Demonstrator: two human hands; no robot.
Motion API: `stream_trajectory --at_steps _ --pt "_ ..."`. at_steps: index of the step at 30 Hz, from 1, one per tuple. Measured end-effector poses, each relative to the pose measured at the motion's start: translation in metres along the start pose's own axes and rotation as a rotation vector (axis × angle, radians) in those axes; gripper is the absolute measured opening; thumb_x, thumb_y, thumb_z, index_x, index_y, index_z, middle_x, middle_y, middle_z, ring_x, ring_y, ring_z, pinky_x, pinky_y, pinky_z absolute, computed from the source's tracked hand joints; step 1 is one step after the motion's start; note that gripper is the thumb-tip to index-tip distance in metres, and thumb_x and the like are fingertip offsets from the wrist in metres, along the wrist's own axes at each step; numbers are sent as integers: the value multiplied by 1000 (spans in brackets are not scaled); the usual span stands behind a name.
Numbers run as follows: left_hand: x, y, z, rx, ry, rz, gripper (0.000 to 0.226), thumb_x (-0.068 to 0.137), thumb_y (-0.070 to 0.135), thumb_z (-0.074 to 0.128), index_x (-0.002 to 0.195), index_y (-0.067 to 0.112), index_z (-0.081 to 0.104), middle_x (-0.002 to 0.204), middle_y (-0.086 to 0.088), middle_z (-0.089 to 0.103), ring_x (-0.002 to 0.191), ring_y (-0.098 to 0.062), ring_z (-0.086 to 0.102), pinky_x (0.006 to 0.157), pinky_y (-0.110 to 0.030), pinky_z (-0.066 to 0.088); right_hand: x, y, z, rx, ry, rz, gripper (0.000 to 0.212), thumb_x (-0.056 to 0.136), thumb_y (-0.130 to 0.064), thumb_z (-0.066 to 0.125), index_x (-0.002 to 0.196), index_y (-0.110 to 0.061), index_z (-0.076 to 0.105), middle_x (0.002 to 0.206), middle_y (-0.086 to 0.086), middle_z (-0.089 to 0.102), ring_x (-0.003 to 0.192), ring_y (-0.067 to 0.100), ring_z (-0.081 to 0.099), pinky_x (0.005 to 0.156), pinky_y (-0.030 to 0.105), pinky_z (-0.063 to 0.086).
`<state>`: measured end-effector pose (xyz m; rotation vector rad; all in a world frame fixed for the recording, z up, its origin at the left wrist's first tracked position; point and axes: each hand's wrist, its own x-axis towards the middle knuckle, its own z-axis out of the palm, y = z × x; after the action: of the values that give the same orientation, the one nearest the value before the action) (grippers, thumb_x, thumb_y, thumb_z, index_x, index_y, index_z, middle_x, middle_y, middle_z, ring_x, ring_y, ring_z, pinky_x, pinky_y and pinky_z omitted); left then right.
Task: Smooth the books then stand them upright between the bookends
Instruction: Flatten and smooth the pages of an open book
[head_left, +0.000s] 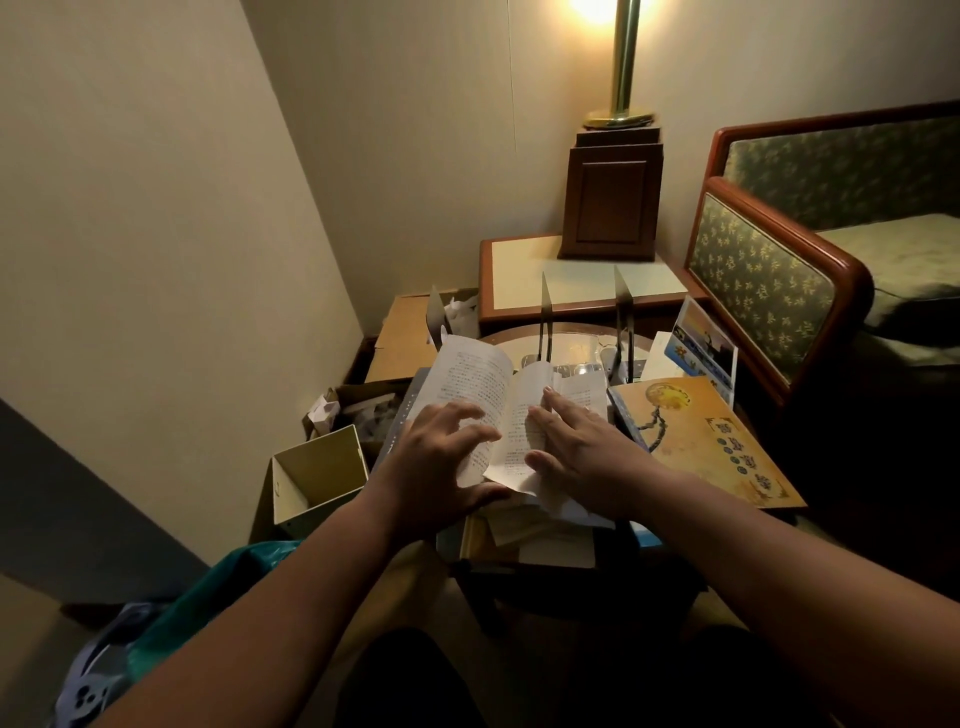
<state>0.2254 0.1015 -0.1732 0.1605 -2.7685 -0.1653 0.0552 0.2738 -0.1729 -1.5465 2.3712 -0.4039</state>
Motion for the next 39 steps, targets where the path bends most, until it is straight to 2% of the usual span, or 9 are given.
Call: stream_trajectory --at_steps 2,5,10,13,18,24,31,35,39 --pt "-2 4 0 13 27 46 54 82 59 66 124 25 63 129 -1 58 119 -22 52 88 -50 52 -1 0 0 10 1 -2 68 100 -57 32 158 -29 8 166 -2 -4 151 25 2 120 44 9" --pt "-4 9 2 -13 0 65 50 85 57 64 124 26 62 125 1 61 114 -17 56 87 -45 53 0 3 1 57 2 -9 63 104 -44 34 158 -25 9 166 -2 -1 152 23 3 122 42 10" --pt "-6 10 6 -26 -3 85 47 87 50 68 125 23 63 122 1 65 111 -15 60 85 -40 55 -5 -3 -5 59 68 -44 66 102 -29 50 157 -14 16 165 1 9 151 23 9 119 38 20" --pt "-9 8 6 -38 -5 74 48 88 51 68 126 24 62 122 2 65 111 -14 60 85 -38 55 -8 -5 -6 5 96 -93 67 101 -23 54 155 -8 18 164 4 13 151 21 9 116 30 18" --pt "-11 9 7 -77 13 79 44 91 51 66 123 22 65 119 2 67 109 -13 61 84 -37 56 -8 -5 -2 119 127 -72 74 98 -39 54 157 -16 15 164 1 15 151 21 14 120 39 21" --pt "-12 9 3 -142 53 105 41 92 45 66 123 19 67 116 -1 70 106 -14 64 84 -38 57 -10 -8 -3 86 117 -109 78 96 -53 48 158 -21 12 165 -2 12 151 19 11 121 39 18" --pt "-4 4 -22 -152 -13 186 37 89 39 68 120 20 71 116 2 72 107 -13 65 86 -28 56 -10 -12 -6 58 107 -127 80 94 -58 47 157 -22 13 165 -2 12 151 19 11 121 45 22" --pt "1 -3 -31 -113 -61 221 33 87 30 75 117 19 73 114 4 73 105 -10 66 88 -17 48 -8 -13 -7 55 116 -133 81 93 -58 48 157 -23 14 164 -3 14 151 20 13 120 47 25" --pt "5 -10 -41 -58 1 256 25 85 22 76 111 17 76 109 2 73 99 -10 67 81 -26 58 -5 -18 -8 37 123 -163 86 92 -59 51 158 -21 10 165 -1 11 151 20 11 122 44 20"
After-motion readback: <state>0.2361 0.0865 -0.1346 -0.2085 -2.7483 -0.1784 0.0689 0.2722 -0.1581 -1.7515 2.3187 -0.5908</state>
